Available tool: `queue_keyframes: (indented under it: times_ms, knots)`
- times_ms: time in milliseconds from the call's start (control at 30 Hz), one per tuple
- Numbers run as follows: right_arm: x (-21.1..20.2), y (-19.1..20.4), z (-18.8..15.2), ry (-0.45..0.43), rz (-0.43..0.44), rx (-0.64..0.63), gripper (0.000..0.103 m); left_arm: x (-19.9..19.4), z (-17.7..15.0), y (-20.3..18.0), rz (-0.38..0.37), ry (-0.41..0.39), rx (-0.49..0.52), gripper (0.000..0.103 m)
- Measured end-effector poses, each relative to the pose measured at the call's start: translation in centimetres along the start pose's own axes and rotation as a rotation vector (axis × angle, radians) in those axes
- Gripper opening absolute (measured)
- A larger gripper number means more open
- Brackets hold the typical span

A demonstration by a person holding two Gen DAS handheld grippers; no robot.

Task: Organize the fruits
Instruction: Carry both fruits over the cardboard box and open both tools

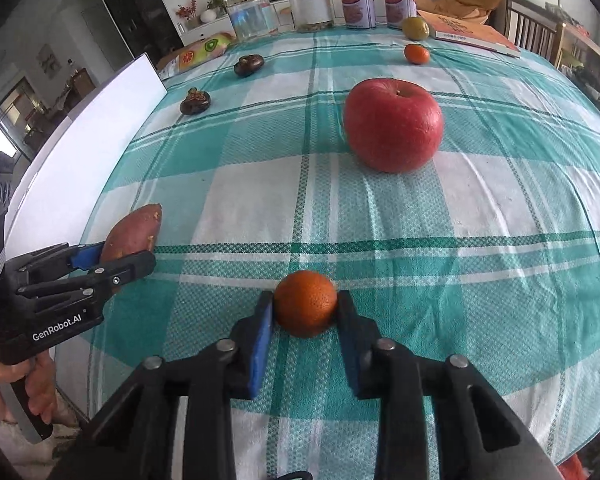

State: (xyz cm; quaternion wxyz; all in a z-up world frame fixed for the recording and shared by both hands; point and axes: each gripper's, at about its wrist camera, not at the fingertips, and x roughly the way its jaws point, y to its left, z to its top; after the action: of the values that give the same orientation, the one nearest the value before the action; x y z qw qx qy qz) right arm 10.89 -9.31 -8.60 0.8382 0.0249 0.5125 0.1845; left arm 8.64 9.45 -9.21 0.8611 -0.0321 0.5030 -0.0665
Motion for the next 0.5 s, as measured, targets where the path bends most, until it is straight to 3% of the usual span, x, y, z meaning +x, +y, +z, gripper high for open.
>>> queue_keyframes:
  times_ms: [267,500]
  knots:
    - [-4.8,1.0,0.5,-0.099,0.080,0.041,0.030,-6.2,-0.7,1.1,-0.230,-0.056,-0.111,0.041]
    - [-8.6,8.9,2.9,-0.158,0.278,-0.048,0.030,-15.8,-1.5,6.5,-0.375,-0.177,-0.279,0.041]
